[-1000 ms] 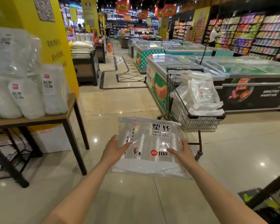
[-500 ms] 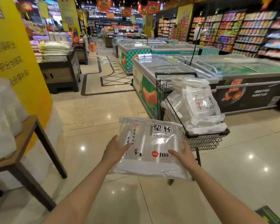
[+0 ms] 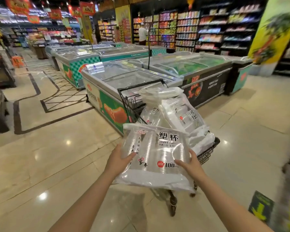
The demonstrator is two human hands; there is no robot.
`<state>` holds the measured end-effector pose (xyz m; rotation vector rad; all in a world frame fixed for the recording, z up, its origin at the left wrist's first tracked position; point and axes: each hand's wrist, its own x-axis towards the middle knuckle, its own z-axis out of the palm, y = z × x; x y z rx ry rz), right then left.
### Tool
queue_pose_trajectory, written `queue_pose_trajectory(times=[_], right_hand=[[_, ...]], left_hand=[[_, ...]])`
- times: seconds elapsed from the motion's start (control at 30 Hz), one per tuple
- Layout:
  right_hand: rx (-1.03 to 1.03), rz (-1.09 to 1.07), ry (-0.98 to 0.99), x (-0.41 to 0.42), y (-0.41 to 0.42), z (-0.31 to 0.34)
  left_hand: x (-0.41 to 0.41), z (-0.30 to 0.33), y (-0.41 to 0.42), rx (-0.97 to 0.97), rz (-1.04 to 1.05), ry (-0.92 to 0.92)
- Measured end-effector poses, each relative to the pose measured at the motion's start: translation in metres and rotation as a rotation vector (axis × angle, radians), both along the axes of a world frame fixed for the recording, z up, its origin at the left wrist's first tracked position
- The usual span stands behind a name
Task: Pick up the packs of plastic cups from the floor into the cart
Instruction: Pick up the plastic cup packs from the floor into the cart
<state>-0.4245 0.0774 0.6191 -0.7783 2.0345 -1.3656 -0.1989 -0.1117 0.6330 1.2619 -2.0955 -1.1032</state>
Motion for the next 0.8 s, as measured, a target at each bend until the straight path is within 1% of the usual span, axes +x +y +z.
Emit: queue_pose_trajectory(times=[0.1, 0.2, 0.3, 0.37, 0.47, 0.63, 0.8], right_hand=[[0.019, -0.072, 0.021, -0.03, -0.027, 0.001], [-0.007, -0.111, 0.015, -0.069, -0.063, -0.002], [-0.029, -0.149, 0.058, -0.114, -0.109, 0.002], [-0.05, -0.167, 0.047, -0.142, -0.14, 0.018], [-0.106, -0.188, 0.043, -0.185, -0.186, 0.044], [-0.167, -0.236, 0.012, -0.254, -0.266, 0.074], [-0.208, -0.256, 0.1, -0.295, -0.339, 0.1]], left_hand=[[-0.042, -0.003, -0.043, 0.008, -0.059, 0.0], [-0.092, -0.003, -0.087, -0.007, -0.132, -0.004], [-0.14, 0.006, -0.131, -0.029, -0.156, 0.02], [-0.174, 0.015, -0.164, -0.035, -0.159, 0.056], [-0.222, 0.037, -0.215, -0.061, -0.165, 0.062], [-0.28, 0.071, -0.295, -0.069, -0.207, 0.129], [-0.334, 0.091, -0.373, -0.071, -0.26, 0.181]])
